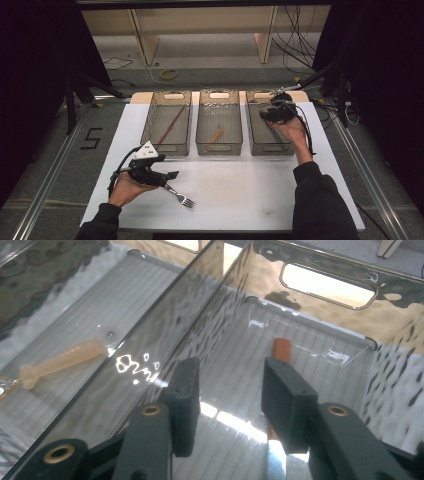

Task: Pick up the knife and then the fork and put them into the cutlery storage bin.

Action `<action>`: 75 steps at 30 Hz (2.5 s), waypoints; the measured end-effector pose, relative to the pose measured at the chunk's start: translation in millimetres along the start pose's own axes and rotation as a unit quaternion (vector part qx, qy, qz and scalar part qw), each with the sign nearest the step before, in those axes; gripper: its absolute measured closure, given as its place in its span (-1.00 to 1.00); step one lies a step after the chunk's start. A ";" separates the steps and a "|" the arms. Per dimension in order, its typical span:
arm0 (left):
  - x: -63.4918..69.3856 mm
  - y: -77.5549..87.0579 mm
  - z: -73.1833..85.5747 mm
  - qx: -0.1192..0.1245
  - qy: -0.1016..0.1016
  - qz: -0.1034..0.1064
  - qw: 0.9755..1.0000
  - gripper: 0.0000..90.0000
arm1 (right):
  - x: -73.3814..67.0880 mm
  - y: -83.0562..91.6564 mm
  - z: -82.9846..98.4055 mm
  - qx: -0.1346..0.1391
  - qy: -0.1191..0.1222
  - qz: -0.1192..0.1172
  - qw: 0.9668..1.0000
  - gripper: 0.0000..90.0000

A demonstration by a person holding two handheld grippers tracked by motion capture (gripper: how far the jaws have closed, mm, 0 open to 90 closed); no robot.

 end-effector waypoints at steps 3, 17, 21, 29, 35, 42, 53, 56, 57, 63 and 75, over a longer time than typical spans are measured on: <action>-1.3 0.1 1.1 -0.001 0.002 -0.003 1.000 -0.57 | -2.2 4.7 1.6 0.004 0.001 -0.005 1.000 0.19; -14.1 8.7 7.3 -0.020 0.002 -0.019 1.000 -0.55 | -36.2 45.0 29.0 0.025 0.040 -0.067 0.997 -0.12; -17.8 10.4 9.8 -0.032 -0.002 -0.028 0.999 -0.50 | -44.7 56.7 41.9 0.033 0.056 -0.083 0.994 -0.13; -24.3 7.9 18.5 -0.067 -0.001 -0.047 0.997 -0.20 | -58.8 74.0 70.7 0.044 0.070 -0.102 0.991 -0.21; -26.1 3.6 23.3 -0.093 0.004 -0.045 0.995 0.17 | -60.3 83.5 92.7 0.054 0.058 -0.126 0.989 -0.24; -28.3 -1.3 27.1 -0.123 0.020 -0.044 0.991 0.56 | -60.3 92.3 113.8 0.058 0.054 -0.141 0.987 -0.25; -34.0 -11.8 38.8 -0.165 0.036 -0.025 0.985 0.94 | -62.9 98.6 141.1 0.059 0.041 -0.172 0.982 -0.28; -35.3 -15.1 41.9 -0.173 0.036 -0.025 0.984 0.97 | -63.9 99.0 147.0 0.055 0.041 -0.175 0.982 -0.28; -35.9 -15.9 42.8 -0.175 0.037 -0.025 0.984 0.97 | -64.3 98.9 148.6 0.054 0.042 -0.175 0.982 -0.28; -37.2 -17.1 44.2 -0.180 0.037 -0.022 0.983 0.97 | -64.9 96.3 155.1 0.044 0.042 -0.177 0.982 -0.27; -36.2 -12.2 48.6 -0.208 0.035 -0.012 0.977 0.97 | -67.4 95.3 159.6 0.036 0.047 -0.178 0.982 -0.27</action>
Point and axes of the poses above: each handheld gripper's, and its own axes: y roughly backward along the jaws, z roughly out of its underside, x roughly to its right, the point moved 3 cm from there along -y, roughly forward along the jaws, and after that the axes turned 14 degrees about -y, right-handed, at the moved point
